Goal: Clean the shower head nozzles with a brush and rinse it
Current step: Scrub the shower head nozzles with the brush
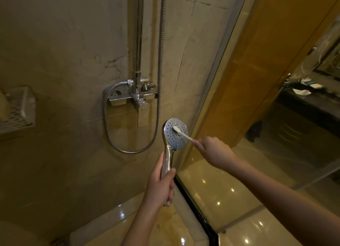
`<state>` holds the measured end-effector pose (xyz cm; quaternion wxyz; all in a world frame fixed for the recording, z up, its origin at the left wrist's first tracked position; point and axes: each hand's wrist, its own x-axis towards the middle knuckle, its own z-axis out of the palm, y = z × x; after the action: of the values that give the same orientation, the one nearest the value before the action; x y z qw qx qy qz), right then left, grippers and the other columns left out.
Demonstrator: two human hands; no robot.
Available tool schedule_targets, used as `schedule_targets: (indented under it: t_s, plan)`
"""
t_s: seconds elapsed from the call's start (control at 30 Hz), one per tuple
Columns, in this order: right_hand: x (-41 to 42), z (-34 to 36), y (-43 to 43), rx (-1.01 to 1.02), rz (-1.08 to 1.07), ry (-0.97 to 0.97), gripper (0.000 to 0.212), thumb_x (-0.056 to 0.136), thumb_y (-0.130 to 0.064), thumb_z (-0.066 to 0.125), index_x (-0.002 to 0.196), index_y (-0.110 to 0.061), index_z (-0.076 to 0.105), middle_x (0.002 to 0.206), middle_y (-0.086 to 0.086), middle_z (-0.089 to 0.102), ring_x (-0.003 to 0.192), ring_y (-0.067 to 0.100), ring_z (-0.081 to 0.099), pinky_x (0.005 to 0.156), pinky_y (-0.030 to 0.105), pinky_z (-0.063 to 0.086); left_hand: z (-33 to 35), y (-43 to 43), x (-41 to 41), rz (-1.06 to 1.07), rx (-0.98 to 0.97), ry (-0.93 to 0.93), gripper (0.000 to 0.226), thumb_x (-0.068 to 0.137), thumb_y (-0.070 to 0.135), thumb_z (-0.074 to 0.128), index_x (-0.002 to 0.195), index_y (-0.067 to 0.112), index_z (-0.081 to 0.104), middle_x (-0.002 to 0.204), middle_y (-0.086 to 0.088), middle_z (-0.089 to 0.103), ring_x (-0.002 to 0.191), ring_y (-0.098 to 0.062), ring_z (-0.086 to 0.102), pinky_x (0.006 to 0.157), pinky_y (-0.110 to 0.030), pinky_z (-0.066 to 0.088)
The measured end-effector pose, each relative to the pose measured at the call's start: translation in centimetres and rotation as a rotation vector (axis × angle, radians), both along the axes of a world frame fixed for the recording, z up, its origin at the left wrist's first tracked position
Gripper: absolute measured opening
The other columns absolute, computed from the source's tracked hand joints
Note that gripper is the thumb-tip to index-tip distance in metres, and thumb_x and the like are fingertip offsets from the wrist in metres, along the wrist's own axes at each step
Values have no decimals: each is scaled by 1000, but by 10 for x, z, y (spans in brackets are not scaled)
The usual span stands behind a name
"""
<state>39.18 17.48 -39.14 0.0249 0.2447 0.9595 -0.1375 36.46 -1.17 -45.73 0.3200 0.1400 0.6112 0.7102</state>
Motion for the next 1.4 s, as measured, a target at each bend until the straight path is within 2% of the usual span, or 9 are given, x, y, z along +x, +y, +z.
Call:
schedule_targets:
  t_s: [0.17, 0.3, 0.43, 0.67, 0.9, 1.07, 1.17, 1.27, 1.4]
  plan:
    - [-4, -3, -7, 76, 45, -18, 51, 96, -54, 29, 82, -14, 57, 69, 0, 58, 58, 15, 55, 59, 31, 56, 1, -3, -3, 29, -7, 15, 60, 94, 12, 47, 134, 54, 30, 48, 1, 38, 32, -10, 34, 32, -16, 25]
    - [-9, -1, 3, 87, 1, 27, 54, 94, -57, 28, 81, -14, 59, 70, 2, 59, 62, 18, 60, 64, 38, 58, 0, -3, -6, 24, -22, 16, 61, 94, 12, 47, 138, 49, 29, 50, -1, 39, 32, -9, 35, 31, -16, 26]
    - [-8, -1, 2, 81, 5, -29, 49, 97, -52, 31, 79, -14, 56, 68, -1, 55, 57, 14, 54, 59, 30, 54, 0, -6, -3, 27, -14, 12, 61, 94, 12, 47, 138, 50, 28, 49, 0, 38, 31, -10, 34, 31, -16, 25]
    - [-4, 3, -5, 53, 50, -55, 46, 98, -49, 32, 78, -14, 55, 65, -2, 51, 54, 11, 48, 56, 27, 50, 2, -6, -4, 35, -5, -8, 62, 94, 12, 47, 138, 52, 28, 49, 1, 39, 32, -9, 33, 33, -16, 24]
    - [-6, -5, 2, 54, 33, -29, 50, 96, -54, 31, 78, -15, 56, 72, 4, 60, 61, 18, 57, 68, 40, 59, 1, -8, -6, 46, -4, -12, 61, 94, 12, 48, 136, 53, 32, 49, 1, 41, 32, -9, 34, 30, -15, 25]
    - [0, -6, 8, 25, -3, 0, 49, 96, -52, 31, 74, -16, 55, 64, -2, 53, 55, 13, 52, 61, 33, 55, 3, -5, -5, 46, 2, -33, 61, 94, 13, 48, 137, 52, 30, 51, 0, 40, 32, -8, 34, 31, -16, 25]
    - [4, -13, -2, 57, 80, -53, 52, 95, -56, 30, 77, -15, 56, 67, -1, 56, 59, 16, 56, 61, 34, 56, 2, -6, -8, 60, 33, -65, 60, 94, 13, 48, 137, 50, 32, 50, 1, 40, 32, -9, 34, 30, -15, 24]
    - [3, -12, 6, 38, 17, 0, 47, 96, -53, 31, 75, -19, 54, 65, -3, 52, 61, 15, 56, 56, 28, 48, 2, -4, -9, 53, 48, -82, 58, 94, 13, 47, 137, 49, 33, 52, -1, 40, 32, -9, 34, 30, -15, 24]
    - [1, -12, 5, 47, 20, -9, 44, 98, -51, 32, 66, -24, 46, 64, -3, 51, 60, 15, 54, 58, 29, 50, 3, -5, -11, 63, 75, -122, 57, 94, 14, 48, 136, 50, 34, 52, -1, 40, 32, -8, 32, 30, -13, 23]
